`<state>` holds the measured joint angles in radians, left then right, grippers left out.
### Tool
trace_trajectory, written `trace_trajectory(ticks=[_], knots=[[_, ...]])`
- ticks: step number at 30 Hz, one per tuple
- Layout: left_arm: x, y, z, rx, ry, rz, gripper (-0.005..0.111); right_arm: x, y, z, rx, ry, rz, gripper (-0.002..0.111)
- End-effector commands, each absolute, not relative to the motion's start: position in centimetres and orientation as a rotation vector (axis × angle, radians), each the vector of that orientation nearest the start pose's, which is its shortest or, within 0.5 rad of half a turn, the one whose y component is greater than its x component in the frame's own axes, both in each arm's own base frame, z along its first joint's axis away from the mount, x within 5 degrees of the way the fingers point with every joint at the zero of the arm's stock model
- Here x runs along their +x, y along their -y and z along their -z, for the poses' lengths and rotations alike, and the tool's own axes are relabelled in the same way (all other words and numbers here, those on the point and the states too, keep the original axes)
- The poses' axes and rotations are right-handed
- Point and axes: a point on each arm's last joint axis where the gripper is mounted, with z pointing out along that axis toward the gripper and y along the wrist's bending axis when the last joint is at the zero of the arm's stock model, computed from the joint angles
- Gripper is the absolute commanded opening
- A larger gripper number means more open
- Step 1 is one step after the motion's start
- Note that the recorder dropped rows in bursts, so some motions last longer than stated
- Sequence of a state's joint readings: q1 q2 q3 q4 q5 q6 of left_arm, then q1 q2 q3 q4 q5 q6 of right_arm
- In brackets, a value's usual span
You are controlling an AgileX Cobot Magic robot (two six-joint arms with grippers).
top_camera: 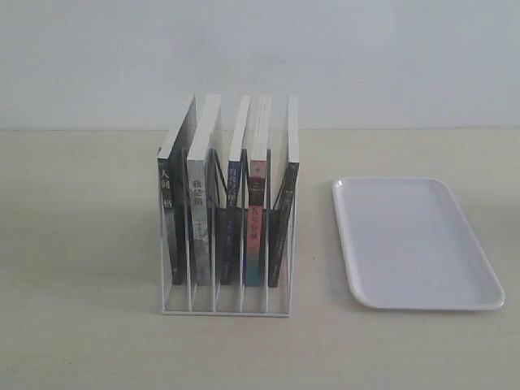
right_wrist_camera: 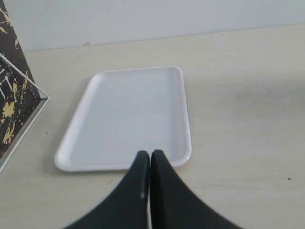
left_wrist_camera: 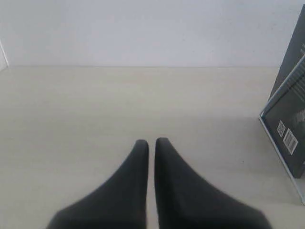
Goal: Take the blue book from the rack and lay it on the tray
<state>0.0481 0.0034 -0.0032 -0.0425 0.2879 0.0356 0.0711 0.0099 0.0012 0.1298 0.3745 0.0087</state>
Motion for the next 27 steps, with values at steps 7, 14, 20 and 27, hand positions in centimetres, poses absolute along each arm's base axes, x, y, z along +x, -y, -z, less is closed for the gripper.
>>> trace_trajectory(ticks=[7, 14, 20, 27], knots=[[5.5, -0.2, -18.8, -0.040, -1.767, -0.020, 0.004, 5.7, -0.5, -20.2, 0.032, -1.616, -0.161, 0.000], [5.5, -0.2, -18.8, -0.040, -1.767, -0.020, 0.004, 4.9, 0.1, -24.5, 0.066, -1.122, -0.140, 0.000], [5.5, -0.2, -18.8, -0.040, -1.767, -0.020, 0.004, 1.5, 0.7, -29.3, 0.159, -0.573, -0.337, 0.000], [5.5, -0.2, -18.8, -0.040, -1.767, -0.020, 0.004, 6.9, -0.4, -37.6, 0.148, -1.431, -0.267, 0.000]])
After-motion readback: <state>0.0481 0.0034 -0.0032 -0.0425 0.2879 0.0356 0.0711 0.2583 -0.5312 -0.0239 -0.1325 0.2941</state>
